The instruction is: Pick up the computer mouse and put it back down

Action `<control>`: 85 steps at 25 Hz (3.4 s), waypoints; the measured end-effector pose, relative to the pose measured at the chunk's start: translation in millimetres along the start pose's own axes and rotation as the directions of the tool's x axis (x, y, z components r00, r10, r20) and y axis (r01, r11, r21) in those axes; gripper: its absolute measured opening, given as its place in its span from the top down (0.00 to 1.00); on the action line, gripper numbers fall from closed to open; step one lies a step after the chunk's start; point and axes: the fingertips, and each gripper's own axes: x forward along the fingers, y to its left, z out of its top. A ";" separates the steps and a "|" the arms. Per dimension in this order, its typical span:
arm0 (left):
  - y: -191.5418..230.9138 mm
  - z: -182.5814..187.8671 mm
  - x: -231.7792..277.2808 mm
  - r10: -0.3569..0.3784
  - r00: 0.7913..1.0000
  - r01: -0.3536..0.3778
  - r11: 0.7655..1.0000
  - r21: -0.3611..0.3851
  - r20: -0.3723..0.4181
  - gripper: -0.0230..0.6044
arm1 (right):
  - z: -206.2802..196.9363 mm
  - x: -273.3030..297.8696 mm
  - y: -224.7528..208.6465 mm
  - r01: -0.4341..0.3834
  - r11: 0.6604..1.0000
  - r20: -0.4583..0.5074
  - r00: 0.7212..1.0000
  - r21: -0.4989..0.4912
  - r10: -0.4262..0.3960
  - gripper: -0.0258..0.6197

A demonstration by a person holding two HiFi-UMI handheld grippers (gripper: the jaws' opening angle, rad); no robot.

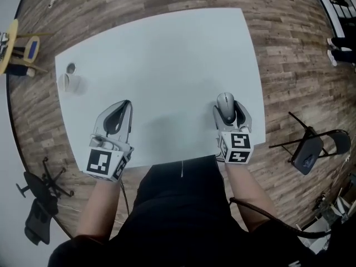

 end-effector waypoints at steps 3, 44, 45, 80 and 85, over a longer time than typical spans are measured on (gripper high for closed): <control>0.2 1.7 1.4 0.000 1.000 0.000 1.000 -0.009 0.001 0.96 | -3.3 2.2 0.9 0.000 1.000 -0.011 1.000 0.003 0.000 0.49; -14.7 -41.3 8.5 -0.027 0.996 0.015 0.991 -0.134 -0.086 0.96 | -23.1 28.3 5.2 -0.010 0.999 -0.105 0.994 -0.032 0.006 0.49; -14.0 -43.9 7.4 -0.030 0.996 0.019 0.992 -0.123 -0.088 0.96 | -23.1 28.7 5.5 -0.009 0.999 -0.106 0.994 -0.034 0.005 0.49; -3.6 32.3 -24.3 0.016 0.994 -0.013 1.000 -0.025 0.111 0.96 | 40.1 -8.5 -9.1 0.027 0.998 0.069 0.997 -0.050 -0.023 0.41; 2.5 51.6 -31.9 0.026 0.986 -0.024 1.000 -0.011 0.165 0.96 | 63.1 -16.7 -12.9 0.036 0.995 0.121 0.992 -0.088 -0.025 0.43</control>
